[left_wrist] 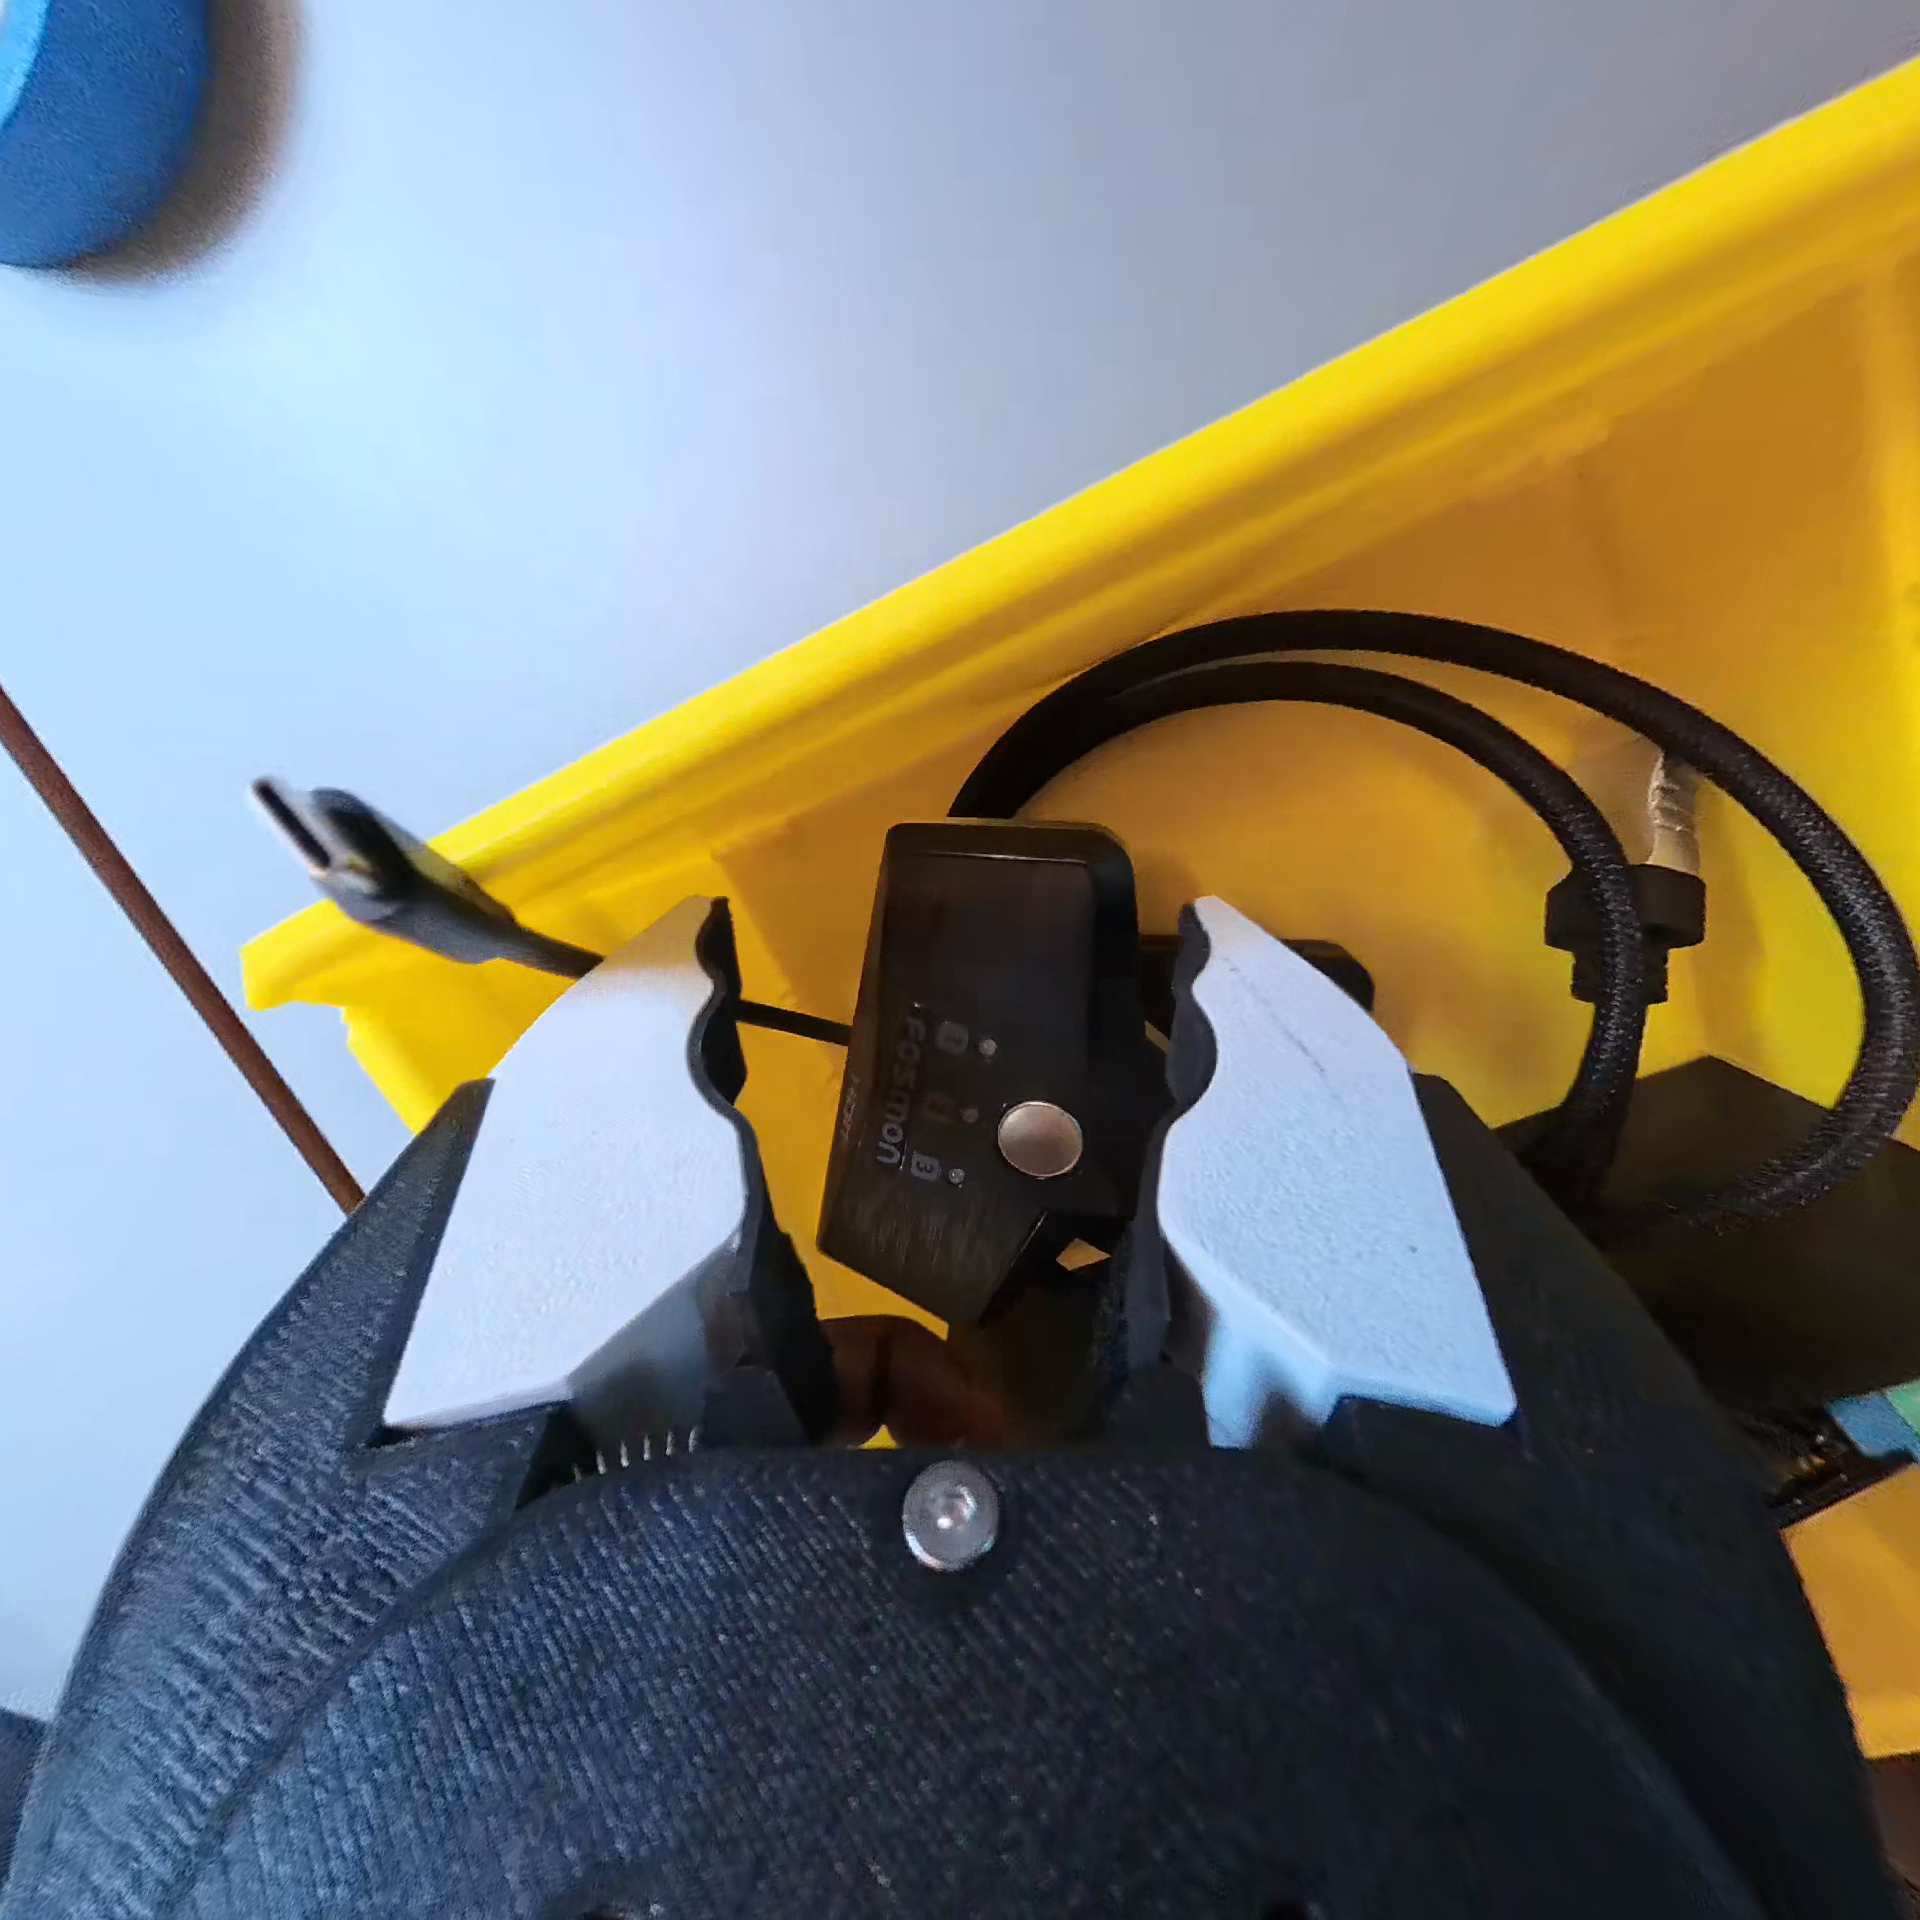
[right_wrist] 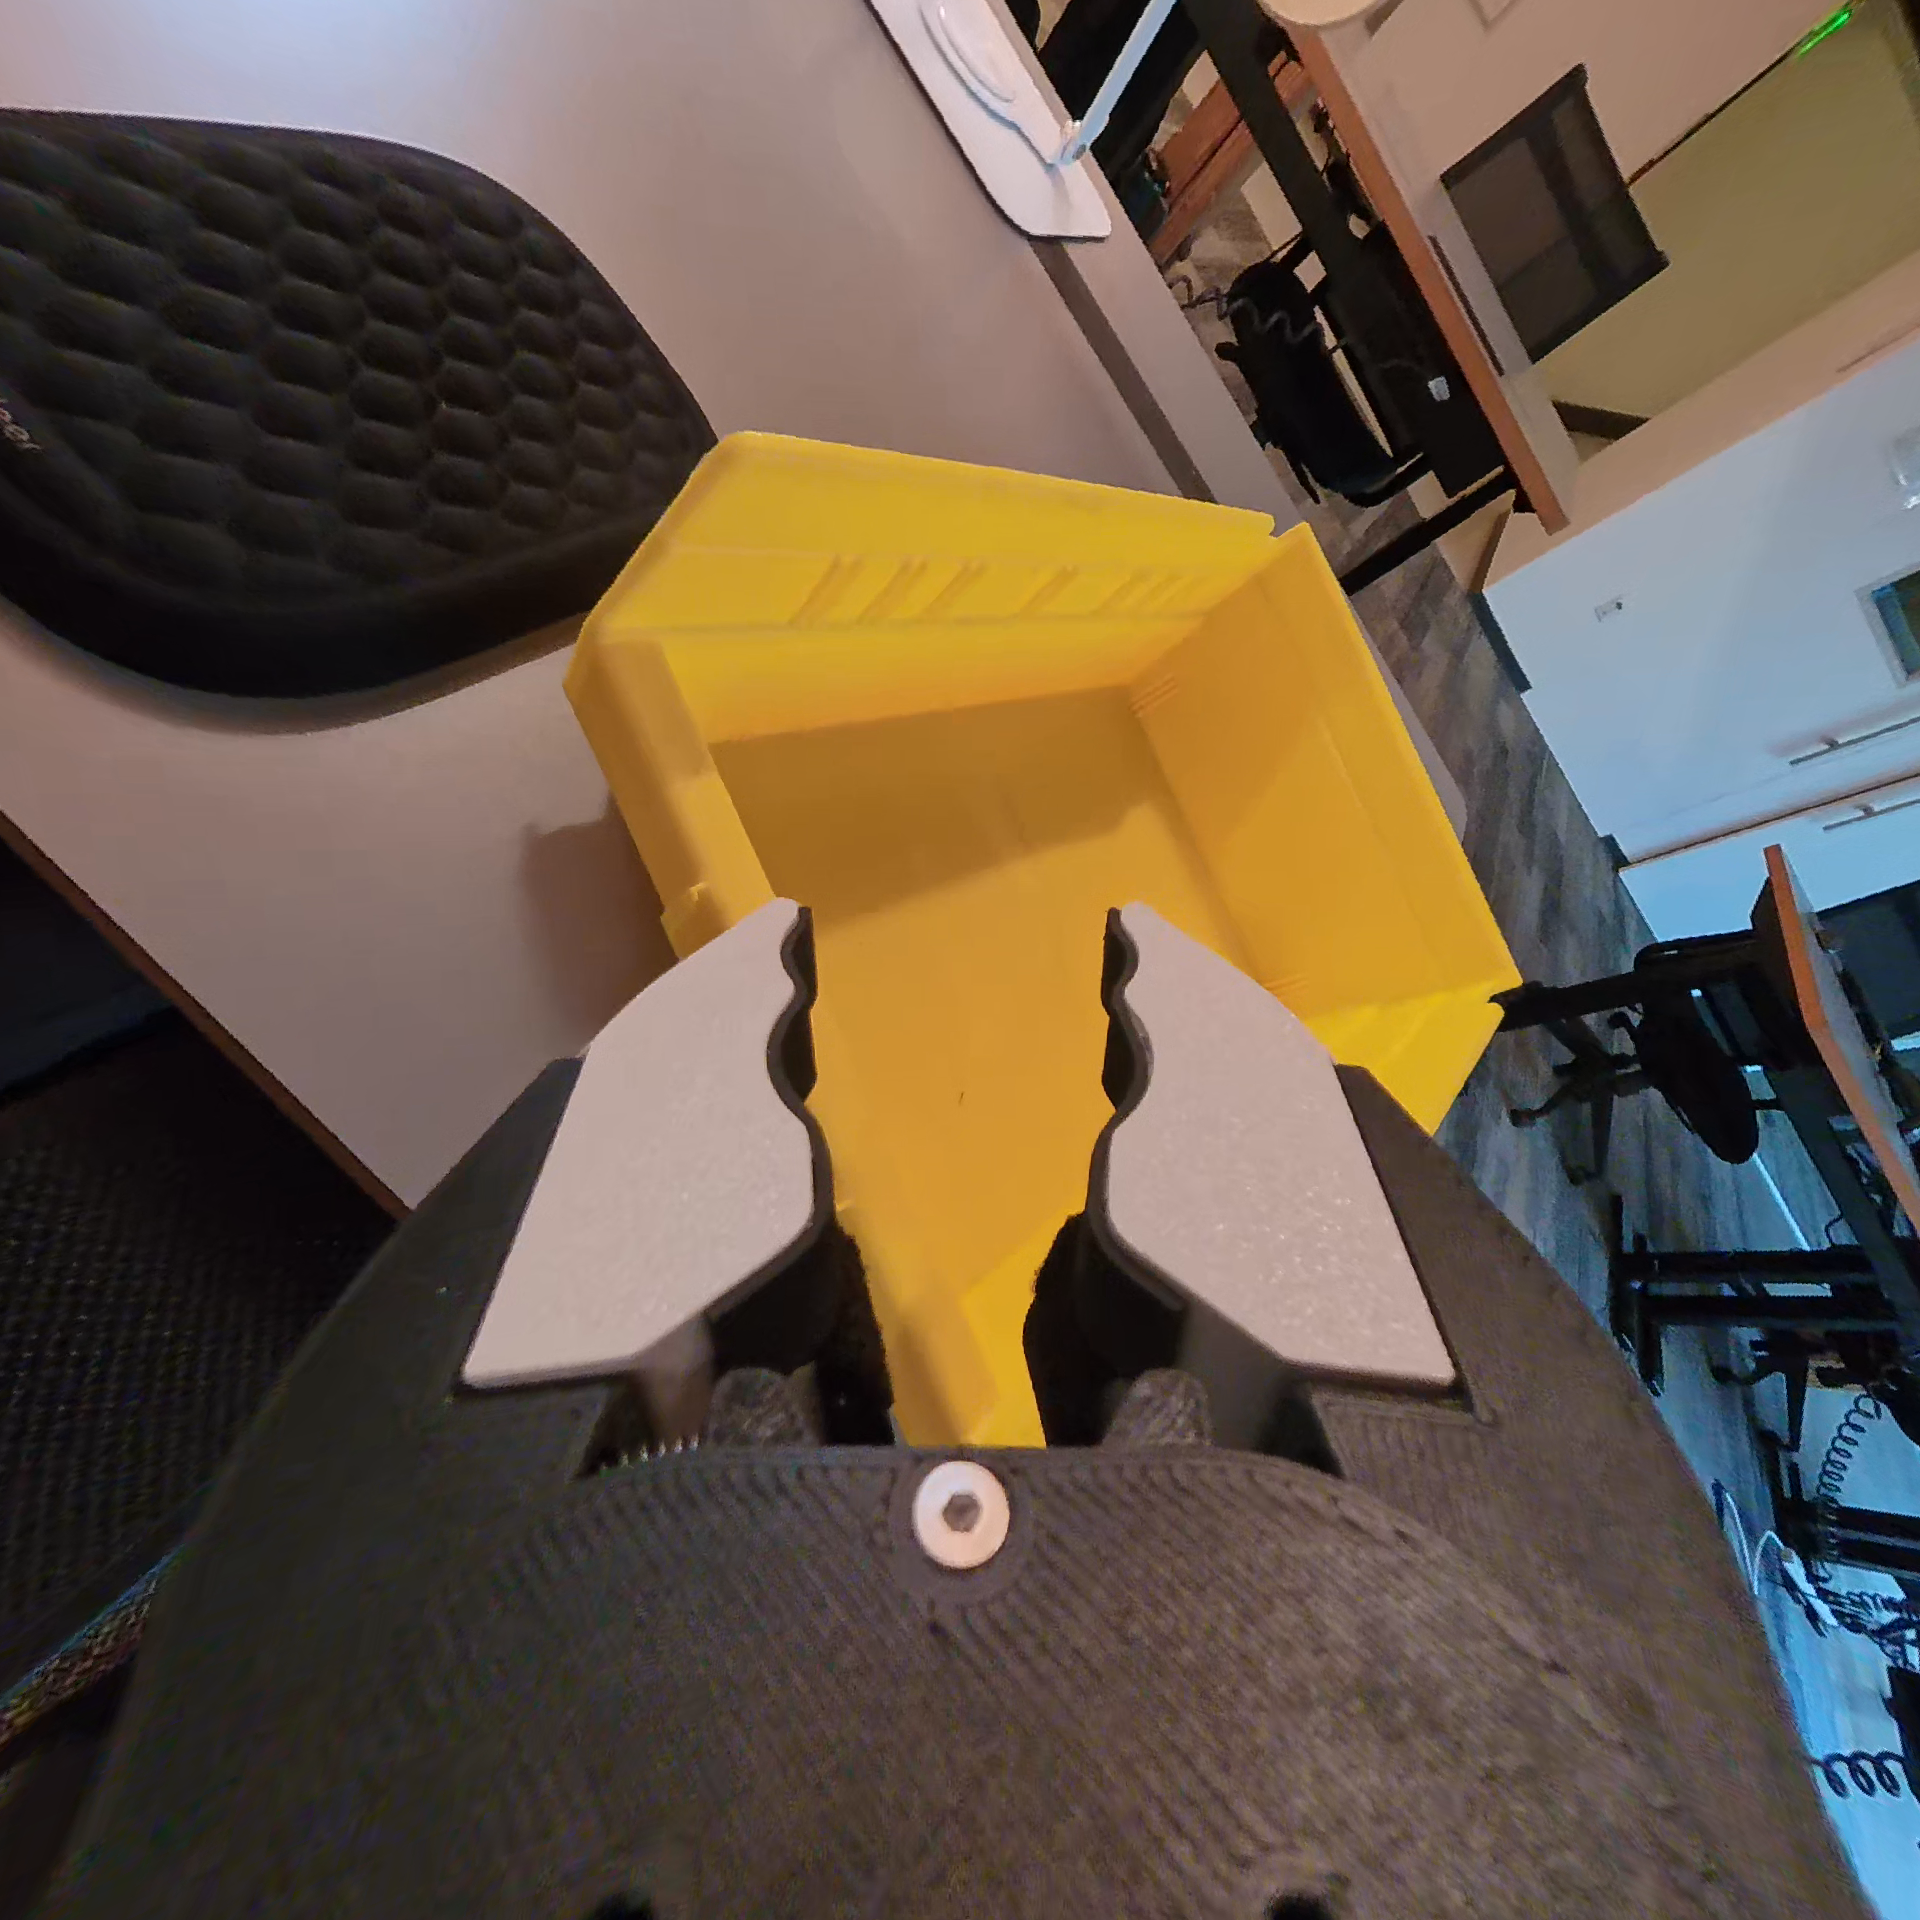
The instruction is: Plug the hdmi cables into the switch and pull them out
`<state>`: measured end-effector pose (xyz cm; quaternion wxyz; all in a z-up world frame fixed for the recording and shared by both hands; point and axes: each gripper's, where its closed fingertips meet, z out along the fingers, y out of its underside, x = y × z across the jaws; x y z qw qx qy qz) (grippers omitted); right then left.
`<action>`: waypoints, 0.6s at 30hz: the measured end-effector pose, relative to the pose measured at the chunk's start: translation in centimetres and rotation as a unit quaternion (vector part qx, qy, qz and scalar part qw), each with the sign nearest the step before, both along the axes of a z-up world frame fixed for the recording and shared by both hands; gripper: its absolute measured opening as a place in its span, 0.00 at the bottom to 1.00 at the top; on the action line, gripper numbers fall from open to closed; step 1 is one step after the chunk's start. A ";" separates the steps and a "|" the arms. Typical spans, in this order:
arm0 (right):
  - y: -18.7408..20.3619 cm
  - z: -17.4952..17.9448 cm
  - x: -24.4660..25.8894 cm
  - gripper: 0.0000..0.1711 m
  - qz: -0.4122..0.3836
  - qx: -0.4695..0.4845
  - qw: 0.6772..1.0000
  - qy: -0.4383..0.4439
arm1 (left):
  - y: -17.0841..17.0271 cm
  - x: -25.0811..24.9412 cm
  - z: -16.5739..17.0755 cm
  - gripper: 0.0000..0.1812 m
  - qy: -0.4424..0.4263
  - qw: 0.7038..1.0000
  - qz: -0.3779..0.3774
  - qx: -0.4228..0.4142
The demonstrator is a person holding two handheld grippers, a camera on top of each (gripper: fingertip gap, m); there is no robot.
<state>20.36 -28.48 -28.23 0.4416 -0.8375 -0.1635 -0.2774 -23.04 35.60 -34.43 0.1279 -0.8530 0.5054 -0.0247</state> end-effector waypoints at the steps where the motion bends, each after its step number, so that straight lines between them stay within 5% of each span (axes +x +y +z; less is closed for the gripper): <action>1: 0.0 -0.1 0.0 0.31 0.000 -0.003 1.000 0.000 | -0.1 -0.1 -0.4 0.41 0.006 1.000 0.001 -0.005; 3: 0.0 -0.1 0.0 0.31 0.000 -0.004 1.000 -0.001 | -0.9 0.1 -0.8 0.30 0.002 1.000 -0.012 -0.028; 8: 0.0 -0.1 0.1 0.30 -0.002 -0.003 1.000 -0.006 | -0.5 0.3 2.8 0.29 -0.043 0.997 -0.011 0.062; 13: 0.9 -0.2 -0.3 0.29 0.010 -0.010 1.000 -0.012 | -0.8 -0.3 11.2 0.29 -0.126 0.968 -0.016 0.218; 18: 1.8 -0.1 -1.0 0.29 0.022 -0.021 0.999 -0.023 | -3.1 0.0 20.5 0.29 -0.201 0.902 -0.033 0.380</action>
